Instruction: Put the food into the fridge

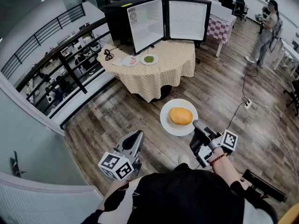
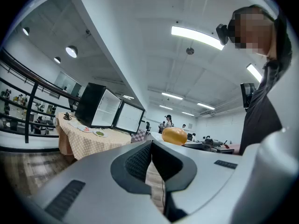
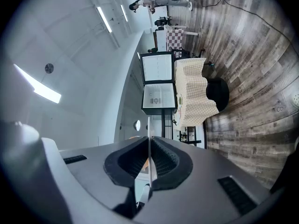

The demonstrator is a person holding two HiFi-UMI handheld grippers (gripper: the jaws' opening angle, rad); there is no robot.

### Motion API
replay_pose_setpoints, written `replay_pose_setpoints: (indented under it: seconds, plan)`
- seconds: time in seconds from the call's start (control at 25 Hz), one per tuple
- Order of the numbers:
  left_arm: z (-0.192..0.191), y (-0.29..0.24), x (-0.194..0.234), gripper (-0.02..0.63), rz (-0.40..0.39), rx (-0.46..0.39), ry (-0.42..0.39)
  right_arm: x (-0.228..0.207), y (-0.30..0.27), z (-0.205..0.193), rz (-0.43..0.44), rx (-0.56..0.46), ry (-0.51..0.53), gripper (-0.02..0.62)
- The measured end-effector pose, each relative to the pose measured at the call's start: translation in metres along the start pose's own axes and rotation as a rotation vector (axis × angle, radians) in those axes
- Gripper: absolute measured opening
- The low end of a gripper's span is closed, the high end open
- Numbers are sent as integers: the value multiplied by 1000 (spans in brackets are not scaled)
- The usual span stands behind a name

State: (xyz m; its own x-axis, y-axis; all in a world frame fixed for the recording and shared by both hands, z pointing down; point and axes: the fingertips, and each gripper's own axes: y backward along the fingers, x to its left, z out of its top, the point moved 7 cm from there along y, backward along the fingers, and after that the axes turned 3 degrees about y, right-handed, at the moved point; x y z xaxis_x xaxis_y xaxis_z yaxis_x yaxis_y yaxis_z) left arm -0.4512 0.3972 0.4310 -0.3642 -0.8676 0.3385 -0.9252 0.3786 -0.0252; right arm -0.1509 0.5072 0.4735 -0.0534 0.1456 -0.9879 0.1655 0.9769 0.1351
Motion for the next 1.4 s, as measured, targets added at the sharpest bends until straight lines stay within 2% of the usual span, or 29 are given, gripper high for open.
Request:
replay_pose_setpoints:
  seconds: [0.36,0.56,0.76,1.04,1.4]
  plan:
    - [2,3,-1,12,-4,-15,-6,3,-1,0,7,5,25,28]
    - [2,-3,5,12,-3,-23,-10,1,-6,2,40,1,4,28]
    - [-1,-30,4,12,-47,-29,-30,-14,-9,9,63,10,-1,29]
    - [44,-98,39,12,-76,-25,-46,-20,-85,54,60,23,-65,29]
    - [77,-183,94,12,-19,-68,-15,-22,-186,139,101,71,-68,29]
